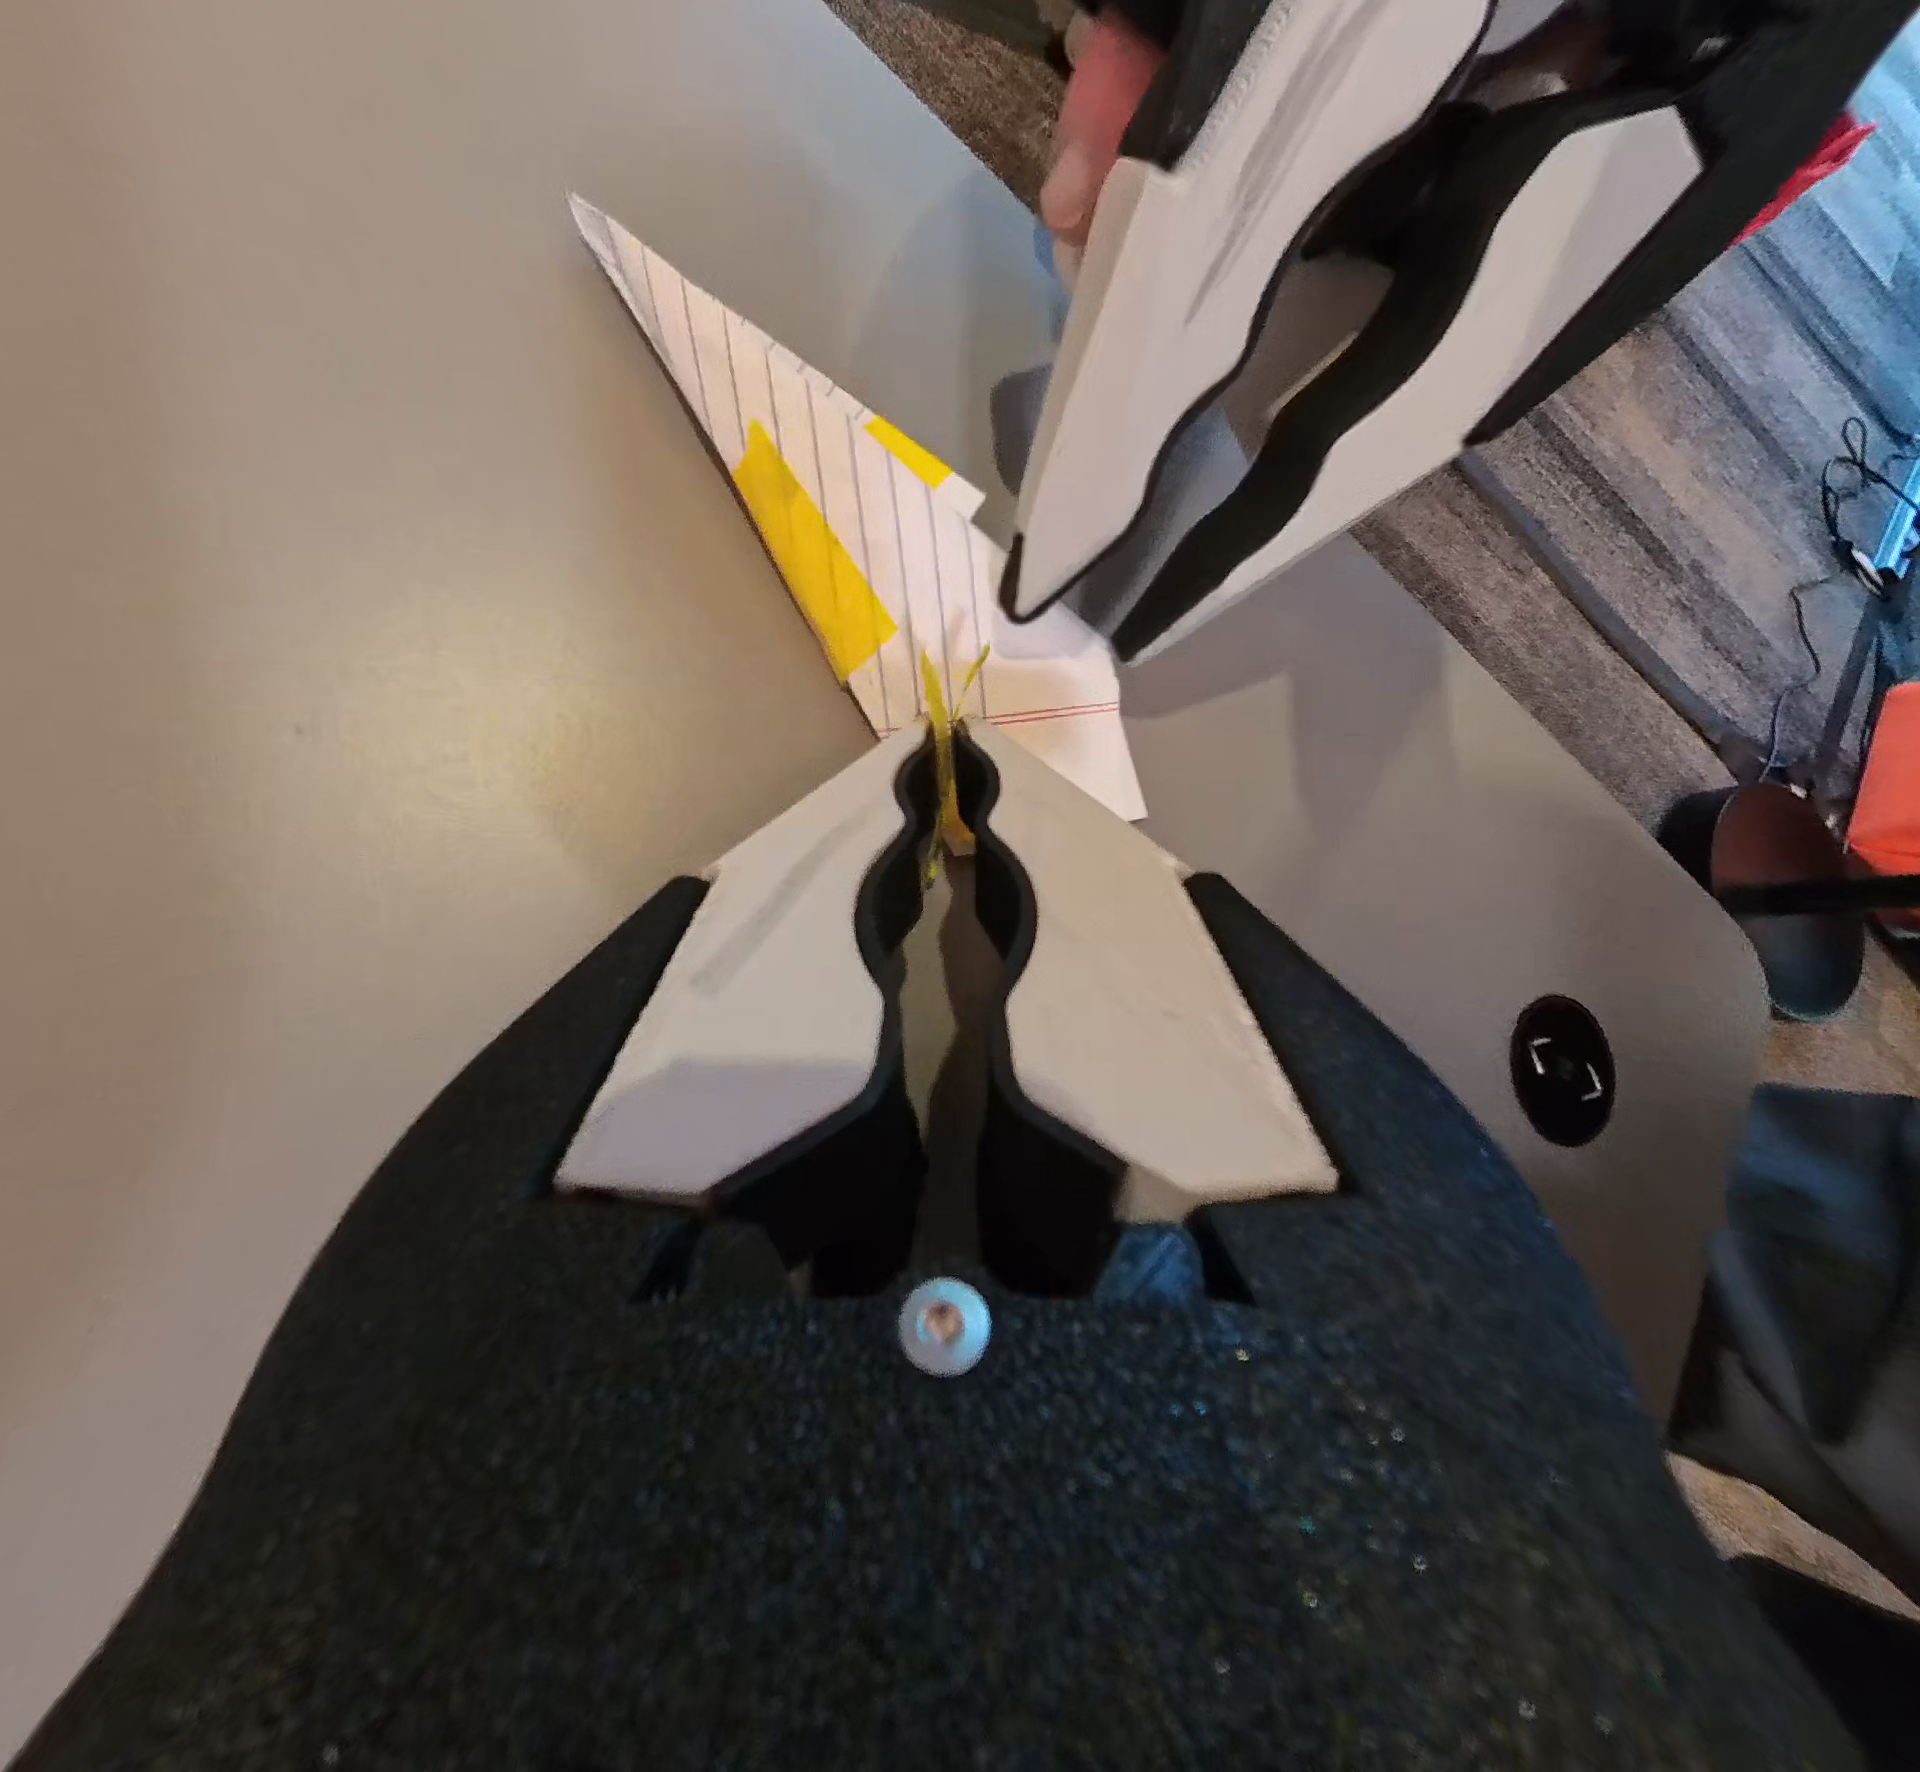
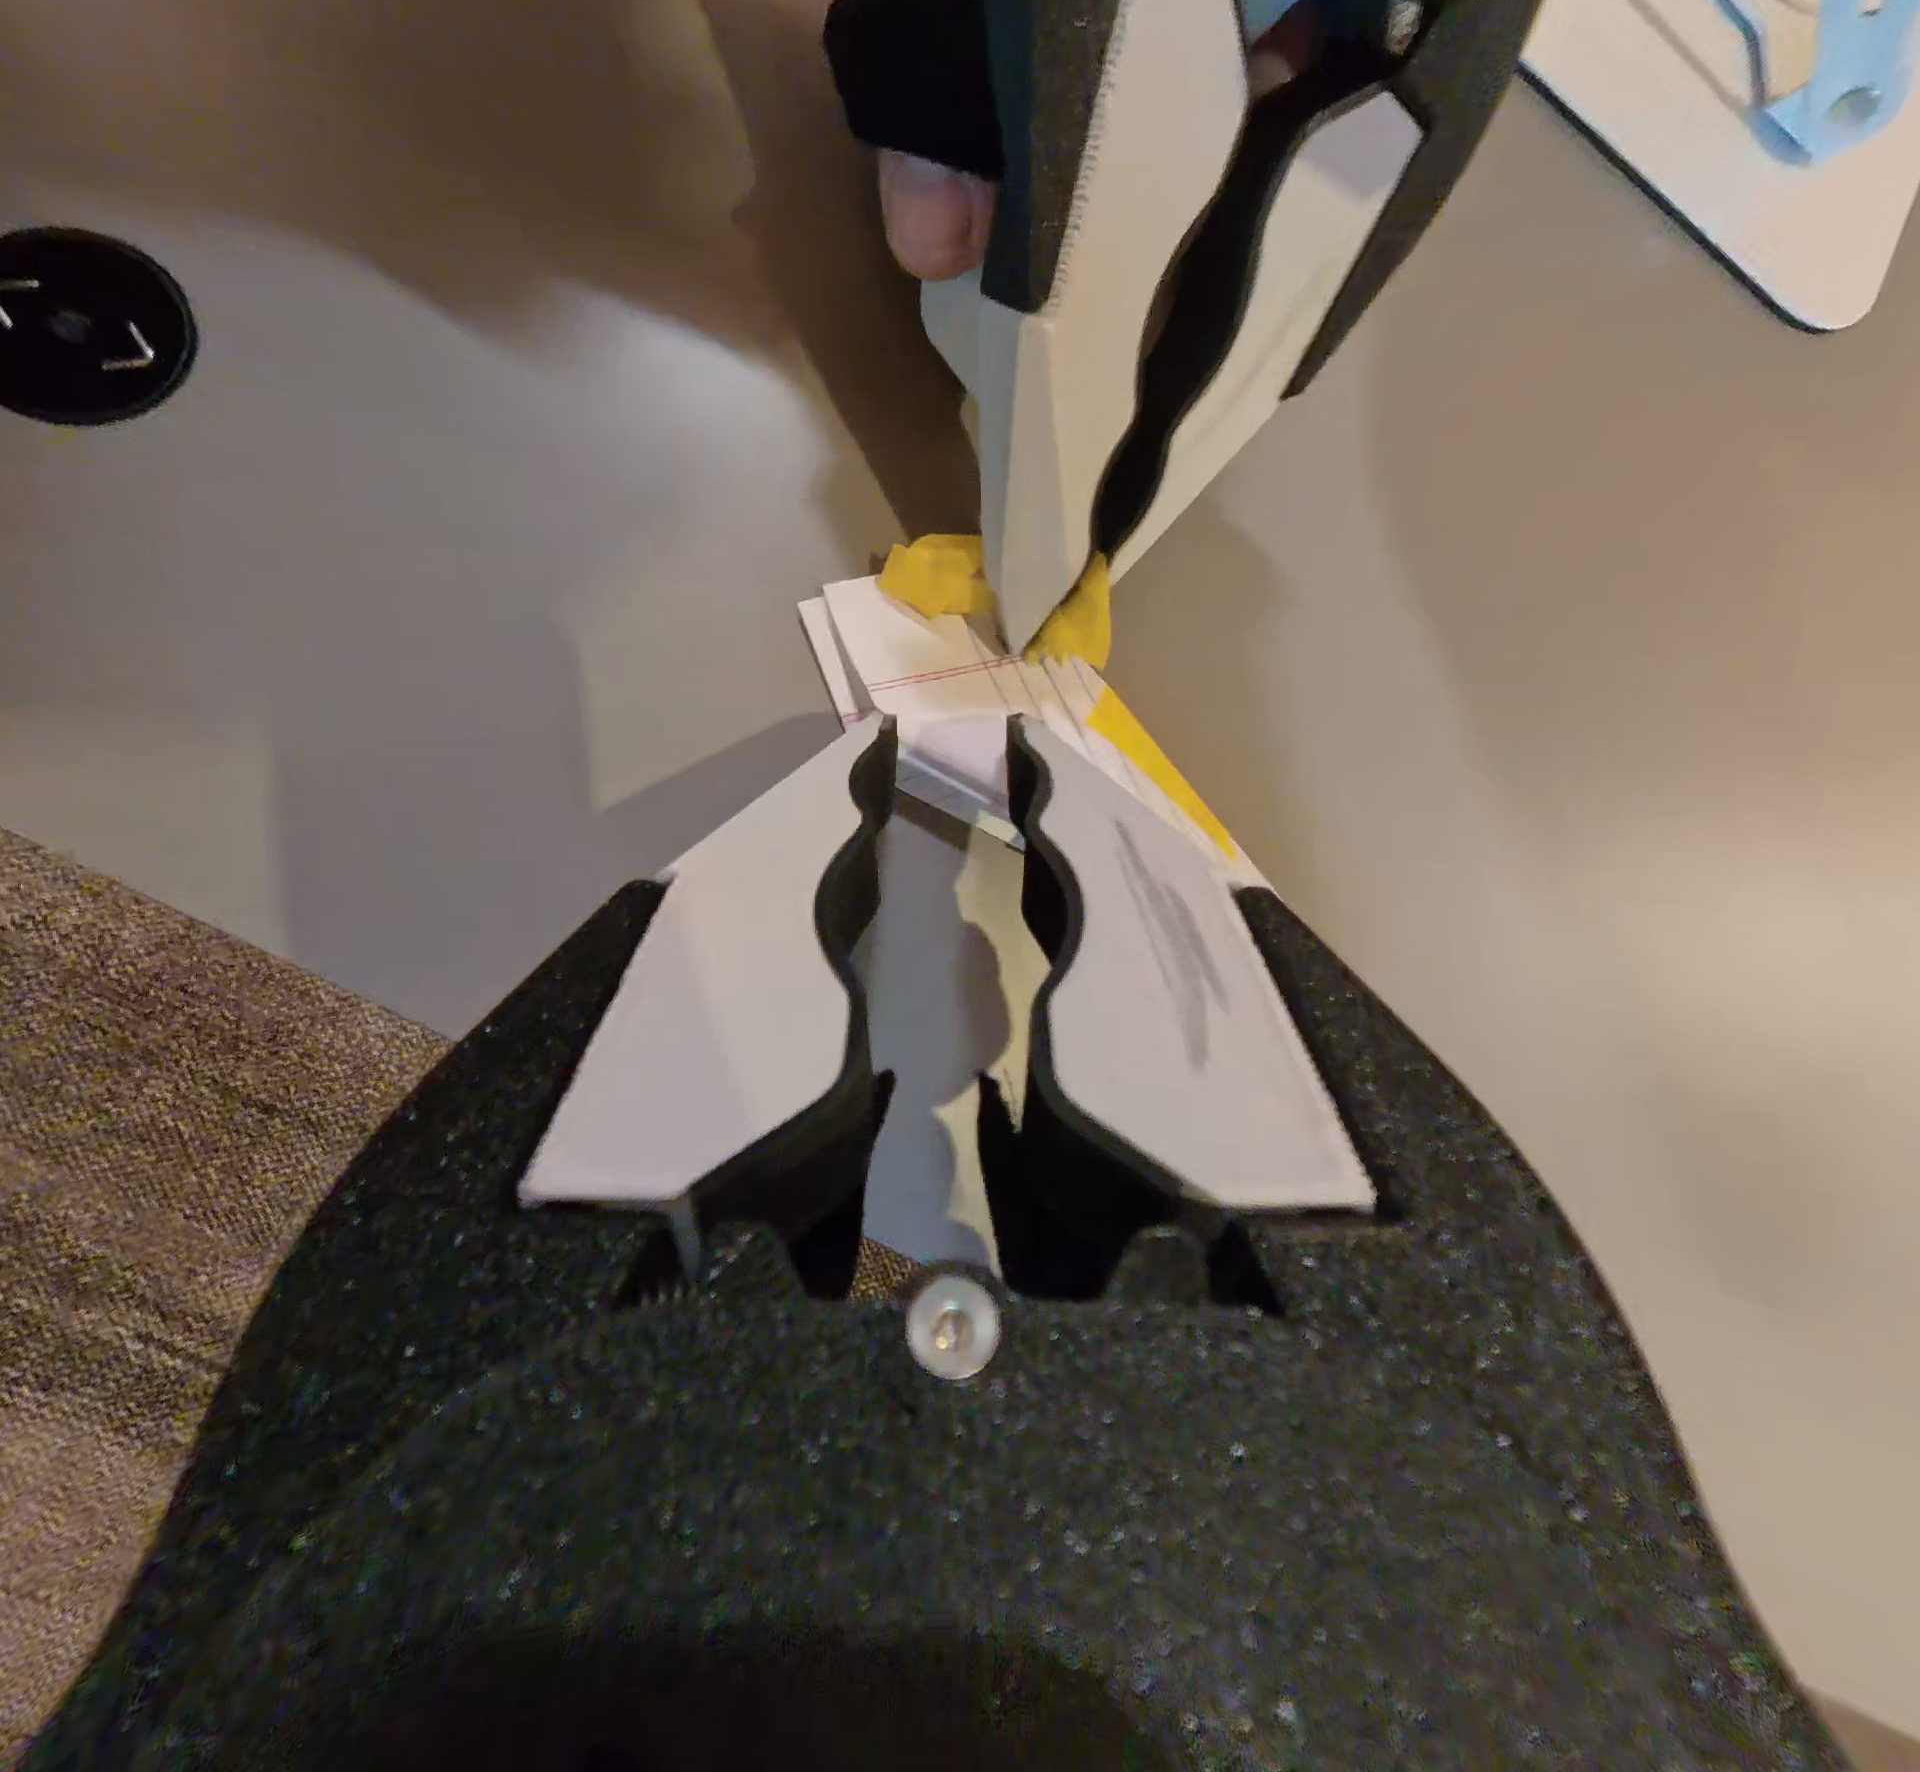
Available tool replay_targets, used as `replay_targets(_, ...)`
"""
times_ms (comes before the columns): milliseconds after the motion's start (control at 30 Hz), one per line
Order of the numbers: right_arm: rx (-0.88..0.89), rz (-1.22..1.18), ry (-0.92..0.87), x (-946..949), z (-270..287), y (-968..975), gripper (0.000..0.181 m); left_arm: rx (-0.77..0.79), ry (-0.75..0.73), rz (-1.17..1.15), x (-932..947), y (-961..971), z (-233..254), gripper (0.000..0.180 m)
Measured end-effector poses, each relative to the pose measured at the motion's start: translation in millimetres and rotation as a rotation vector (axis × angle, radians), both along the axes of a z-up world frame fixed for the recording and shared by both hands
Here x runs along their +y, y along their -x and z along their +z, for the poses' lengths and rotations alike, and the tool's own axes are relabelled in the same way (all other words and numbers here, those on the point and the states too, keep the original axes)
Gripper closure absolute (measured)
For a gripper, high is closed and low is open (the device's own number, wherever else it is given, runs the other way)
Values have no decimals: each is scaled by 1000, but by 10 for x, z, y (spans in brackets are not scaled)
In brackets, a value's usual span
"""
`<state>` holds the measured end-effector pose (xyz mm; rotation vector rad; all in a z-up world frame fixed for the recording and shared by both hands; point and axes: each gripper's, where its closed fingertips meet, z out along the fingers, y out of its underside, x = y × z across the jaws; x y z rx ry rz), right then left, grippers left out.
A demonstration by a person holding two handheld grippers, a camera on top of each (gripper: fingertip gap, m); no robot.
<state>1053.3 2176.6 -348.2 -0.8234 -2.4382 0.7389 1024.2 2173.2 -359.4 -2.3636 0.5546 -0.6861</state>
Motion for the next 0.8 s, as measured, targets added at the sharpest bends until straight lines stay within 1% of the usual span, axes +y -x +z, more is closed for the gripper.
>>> replay_targets(167, -12, 43, -10, -9, -60, -17, 163, -9, 21, 7, 13, 8, -19, 180)
replay_targets(333, -3, 55, 16, -31, -40, -18, 158, -27, 33, 13, 31, 24, -19, 180)
replay_targets(500, 2, 54, -12, -20, -89, 2, 169, -31, 41, 8, 29, 9, -27, 180)
replay_targets(567, 2, 51, -20, -10, -99, 4, 171, -31, 42, 7, 31, 13, -25, 180)
replay_targets(600, 5, 55, -33, -4, -110, 5, 170, -32, 43, 6, 35, 10, -26, 180)
replay_targets(700, 1, 66, 11, -39, -60, -16, 161, -53, 37, 11, 64, 20, -2, 180)
replay_targets(800, -5, 62, 0, -15, -70, -15, 162, -54, -12, 40, 127, 89, 60, 179)
